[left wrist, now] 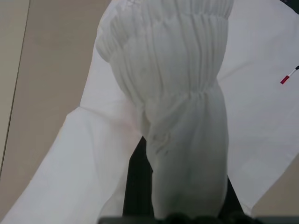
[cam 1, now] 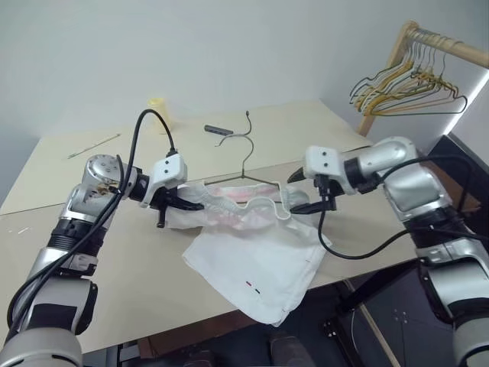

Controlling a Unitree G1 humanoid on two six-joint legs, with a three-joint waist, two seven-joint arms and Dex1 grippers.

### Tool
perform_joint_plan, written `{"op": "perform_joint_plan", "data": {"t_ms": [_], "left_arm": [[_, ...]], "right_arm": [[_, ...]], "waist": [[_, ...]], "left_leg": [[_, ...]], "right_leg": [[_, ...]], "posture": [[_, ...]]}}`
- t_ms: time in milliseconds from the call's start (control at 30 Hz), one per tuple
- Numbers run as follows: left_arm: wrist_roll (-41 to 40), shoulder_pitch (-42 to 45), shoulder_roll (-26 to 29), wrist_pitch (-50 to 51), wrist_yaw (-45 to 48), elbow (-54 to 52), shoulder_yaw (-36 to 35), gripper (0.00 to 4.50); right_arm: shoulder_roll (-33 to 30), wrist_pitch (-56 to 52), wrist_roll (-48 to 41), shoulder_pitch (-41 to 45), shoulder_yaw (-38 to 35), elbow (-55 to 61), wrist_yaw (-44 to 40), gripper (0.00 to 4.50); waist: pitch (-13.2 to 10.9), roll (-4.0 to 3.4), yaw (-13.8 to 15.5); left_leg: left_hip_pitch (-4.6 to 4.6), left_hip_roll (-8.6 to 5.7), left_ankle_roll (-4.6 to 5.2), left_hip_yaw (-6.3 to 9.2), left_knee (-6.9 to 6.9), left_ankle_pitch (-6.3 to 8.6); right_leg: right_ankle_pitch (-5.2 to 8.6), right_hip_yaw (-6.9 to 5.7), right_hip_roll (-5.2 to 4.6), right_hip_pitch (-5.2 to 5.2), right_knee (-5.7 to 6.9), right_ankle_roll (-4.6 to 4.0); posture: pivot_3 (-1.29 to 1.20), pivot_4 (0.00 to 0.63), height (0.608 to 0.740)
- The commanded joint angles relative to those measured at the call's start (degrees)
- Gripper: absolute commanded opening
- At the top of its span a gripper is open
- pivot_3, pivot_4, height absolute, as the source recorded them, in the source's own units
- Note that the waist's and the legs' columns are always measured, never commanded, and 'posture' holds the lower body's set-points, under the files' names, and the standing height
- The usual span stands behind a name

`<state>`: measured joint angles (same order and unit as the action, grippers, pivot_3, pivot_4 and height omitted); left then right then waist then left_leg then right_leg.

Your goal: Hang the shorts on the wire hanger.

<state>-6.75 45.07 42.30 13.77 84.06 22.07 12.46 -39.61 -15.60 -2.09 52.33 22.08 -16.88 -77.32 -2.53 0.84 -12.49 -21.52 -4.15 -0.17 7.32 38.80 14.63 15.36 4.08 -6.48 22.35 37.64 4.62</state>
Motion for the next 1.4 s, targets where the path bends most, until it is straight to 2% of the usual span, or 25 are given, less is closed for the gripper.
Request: {"op": "perform_joint_plan", "data": {"t_ms": [33,133,433,733,900,1200,1300,1400], "left_arm": [[-0.41,2.17,0.33,-0.85,0.55,-0.85,-0.84,0.0],[-0.36,2.22,0.24,-0.91,0.76,-0.97,-0.8,0.0],[-0.19,2.39,-0.02,-1.56,1.54,-0.96,-0.46,0.0],[-0.53,3.39,-0.43,-2.64,2.8,0.39,-0.52,0.0],[-1.03,3.99,0.11,-3.48,4.32,1.77,-1.37,1.42],[1.96,3.18,3.05,-9.63,2.94,8.57,-1.54,4.47],[2.08,2.26,3.71,-11.17,2.79,8.62,-1.79,4.49],[1.71,2.34,3.28,-12.83,-1.21,8.95,-3.84,4.49]], "right_arm": [[1.24,0.46,1.15,2.73,0.17,-1.19,-1.3,4.14],[2.77,0.13,2.11,3.24,0.53,-2.65,-1.49,3.36],[3.53,-2.63,0.86,3.64,-0.61,-2.71,-5.09,0.07],[2.59,-3.61,0.37,2.55,-1.04,-1.23,-6.61,0.03],[1.36,-5.73,-1.03,1.76,-1.69,0.21,-8.12,0.0],[-3.53,-11.25,-4.79,-1.45,-5.46,4.24,-9.36,0.0],[-5.4,-13.13,-5.63,-2.59,-6.66,5.73,-8.64,0.0],[-8.12,-15.9,-6.56,-4.94,-8.48,7.93,-8.23,0.0]], "waist": [[0.0,0.0,-0.03],[0.0,0.0,-0.11],[0.0,0.0,-0.22],[0.0,-0.01,-0.79],[0.0,-0.01,-0.87],[0.0,-0.01,-0.93],[0.0,-0.01,-0.88],[0.0,-0.01,-0.76]], "left_leg": [[0.0,0.0,0.0,0.0,0.0,0.0],[-0.01,-0.01,0.0,0.01,0.0,0.0],[-0.01,-0.01,0.0,0.03,0.0,0.0],[-0.01,-0.02,0.0,0.04,0.01,0.0],[-0.01,-0.02,0.0,0.04,0.01,0.0],[-0.01,-0.02,0.0,0.04,0.02,0.0],[-0.01,-0.02,0.0,0.05,0.01,0.0],[-0.06,-0.02,0.0,0.05,0.02,0.0]], "right_leg": [[0.0,0.0,0.0,0.01,0.0,0.0],[0.0,0.01,-0.01,0.01,-0.01,0.0],[0.0,0.0,0.0,0.01,0.0,0.0],[0.0,0.0,-0.01,0.01,0.01,0.0],[0.0,0.0,-0.01,0.01,0.01,0.0],[0.0,0.0,-0.02,0.01,0.01,0.0],[0.0,0.0,-0.02,0.01,0.0,0.0],[0.0,-0.01,-0.05,0.02,-0.01,0.0]], "posture": [[-0.16,0.0,0.74],[-0.15,0.0,0.74],[-0.15,0.0,0.74],[-0.16,0.0,0.74],[-0.16,0.0,0.74],[-0.17,0.0,0.74],[-0.18,0.0,0.74],[-0.18,0.0,0.74]]}}
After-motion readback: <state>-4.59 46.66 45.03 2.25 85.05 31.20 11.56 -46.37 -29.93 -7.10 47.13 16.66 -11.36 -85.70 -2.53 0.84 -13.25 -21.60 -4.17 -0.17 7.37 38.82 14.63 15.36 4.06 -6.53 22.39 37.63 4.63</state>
